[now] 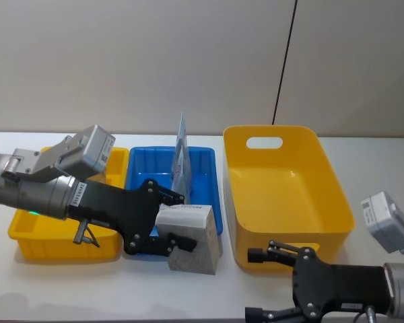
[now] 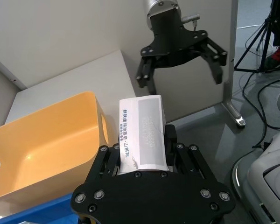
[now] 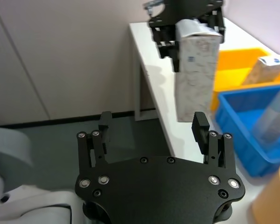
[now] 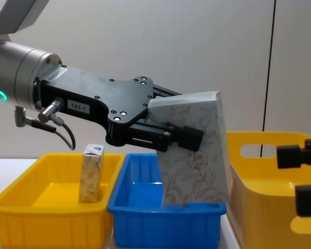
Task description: Bimanual collaborative sorting of washing and personal care products
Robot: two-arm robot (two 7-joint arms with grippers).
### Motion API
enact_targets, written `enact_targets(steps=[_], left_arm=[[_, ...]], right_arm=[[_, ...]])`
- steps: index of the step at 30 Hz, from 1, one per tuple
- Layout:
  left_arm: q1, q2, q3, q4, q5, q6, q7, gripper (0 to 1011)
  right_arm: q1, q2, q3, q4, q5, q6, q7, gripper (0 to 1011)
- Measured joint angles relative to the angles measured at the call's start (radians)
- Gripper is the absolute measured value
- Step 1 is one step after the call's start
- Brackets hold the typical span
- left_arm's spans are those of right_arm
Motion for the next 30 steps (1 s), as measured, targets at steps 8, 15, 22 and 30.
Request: enact_targets(steps=[8,15,22,30], left_arm=[[0.0,0.0,0.0,0.0,0.0,0.0,0.0,418],[0.0,0.0,0.0,0.0,0.0,0.0,0.0,418],[0.0,0.0,0.0,0.0,0.0,0.0,0.0,418],[0.0,0.0,0.0,0.0,0.0,0.0,0.0,418]], right_arm=[[0.026,-0.009,-0.028,0.022,-0.006,-0.041,0.04,1002],[0.031,-0.038,-0.034,0.038,-0.022,-0.082,0.008,1002],[0.036,-0.074,-0.035,0.055,-0.037,-0.121,-0.042,1002],[0.046,-0.103,-0.045,0.067,-0.048,-0.146,-0.08,1002]])
